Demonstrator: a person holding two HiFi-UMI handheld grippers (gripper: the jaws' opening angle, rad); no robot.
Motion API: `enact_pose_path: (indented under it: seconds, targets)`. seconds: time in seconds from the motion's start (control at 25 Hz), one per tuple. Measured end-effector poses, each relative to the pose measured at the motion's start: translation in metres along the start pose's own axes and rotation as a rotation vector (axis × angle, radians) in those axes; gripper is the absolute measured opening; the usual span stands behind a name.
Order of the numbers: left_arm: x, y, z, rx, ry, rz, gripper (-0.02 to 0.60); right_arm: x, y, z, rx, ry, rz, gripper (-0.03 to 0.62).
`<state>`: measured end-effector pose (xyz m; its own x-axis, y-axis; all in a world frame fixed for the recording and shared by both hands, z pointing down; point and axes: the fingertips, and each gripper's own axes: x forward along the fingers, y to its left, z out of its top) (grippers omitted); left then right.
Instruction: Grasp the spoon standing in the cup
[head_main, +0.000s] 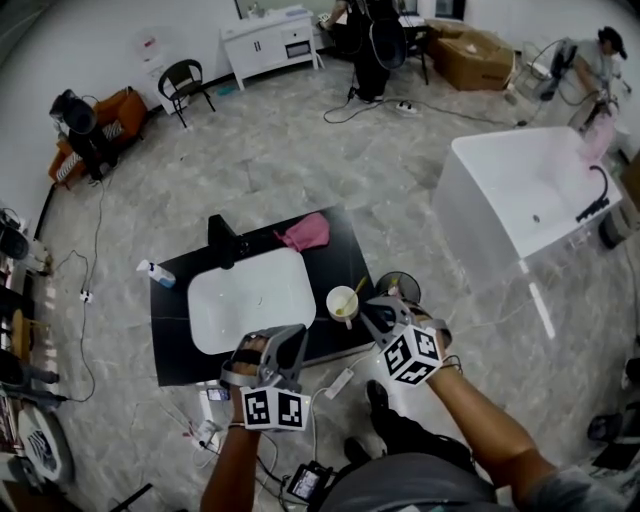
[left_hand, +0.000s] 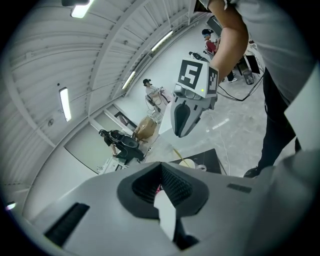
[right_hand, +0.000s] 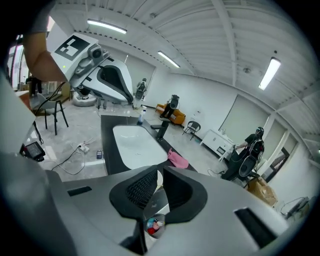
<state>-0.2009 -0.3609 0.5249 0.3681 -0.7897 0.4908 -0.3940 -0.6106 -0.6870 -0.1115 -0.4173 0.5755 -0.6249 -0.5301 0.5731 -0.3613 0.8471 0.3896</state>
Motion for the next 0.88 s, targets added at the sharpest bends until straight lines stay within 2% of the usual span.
enact_pose_path:
  seconds: [0.2,0.48,0.68,0.88]
  targets:
    - [0.016,-0.002,-0.009,-0.032,0.017,-0.017,0.002,0.022,-0.004,-0.022,0.114,0.02,0.039,0.069]
    - [0.038,-0.012,-0.021,-0.066,0.039,-0.053,0.002,0.051,-0.007,-0.049,0.2,0.056,0.065,0.097]
    - [0.052,-0.018,-0.031,-0.089,0.056,-0.073,0.002,0.072,-0.002,-0.073,0.365,0.071,0.114,0.124]
    - [0.065,-0.024,-0.04,-0.111,0.068,-0.091,0.002,0.092,-0.002,-0.086,0.447,0.063,0.136,0.138]
